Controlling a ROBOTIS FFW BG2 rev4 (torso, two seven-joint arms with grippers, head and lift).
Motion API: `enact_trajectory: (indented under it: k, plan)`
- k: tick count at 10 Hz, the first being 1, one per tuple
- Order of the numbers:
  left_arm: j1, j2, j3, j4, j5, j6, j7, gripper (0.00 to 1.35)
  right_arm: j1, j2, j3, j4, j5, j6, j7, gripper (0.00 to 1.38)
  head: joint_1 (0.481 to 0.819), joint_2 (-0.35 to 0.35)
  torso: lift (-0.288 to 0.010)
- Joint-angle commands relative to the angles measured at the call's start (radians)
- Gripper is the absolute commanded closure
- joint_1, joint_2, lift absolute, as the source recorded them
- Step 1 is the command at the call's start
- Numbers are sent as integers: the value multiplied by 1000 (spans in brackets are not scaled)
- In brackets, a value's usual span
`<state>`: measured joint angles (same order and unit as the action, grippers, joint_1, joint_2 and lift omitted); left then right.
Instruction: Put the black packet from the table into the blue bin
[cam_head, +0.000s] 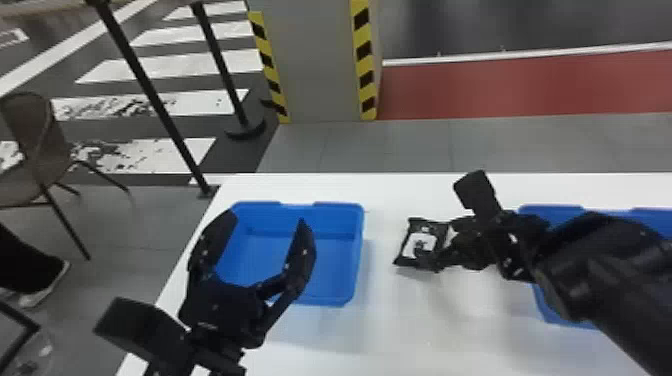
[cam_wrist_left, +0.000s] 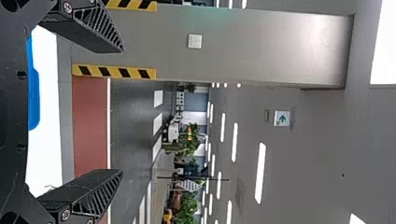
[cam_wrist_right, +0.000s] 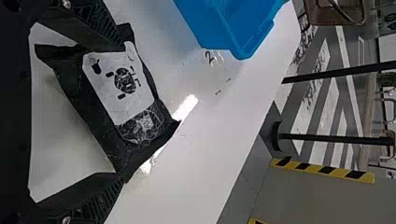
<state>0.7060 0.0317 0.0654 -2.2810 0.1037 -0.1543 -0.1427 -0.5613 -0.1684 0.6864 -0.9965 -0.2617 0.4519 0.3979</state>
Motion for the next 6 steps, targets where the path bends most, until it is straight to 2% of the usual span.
enact_trajectory:
  k: [1,4,6]
  plan:
    - [-9,13,-14,2,14,0,0,107,-6,1,4,9,-17,-5,4,68,695,242,-110]
    - [-29,14,-20,14,28,-8,3,108,-25,1,6,43,-43,-8,13,116,695,234,-110]
    - [-34,31,-26,14,42,-15,17,107,-33,4,6,55,-53,-5,24,156,695,229,-110]
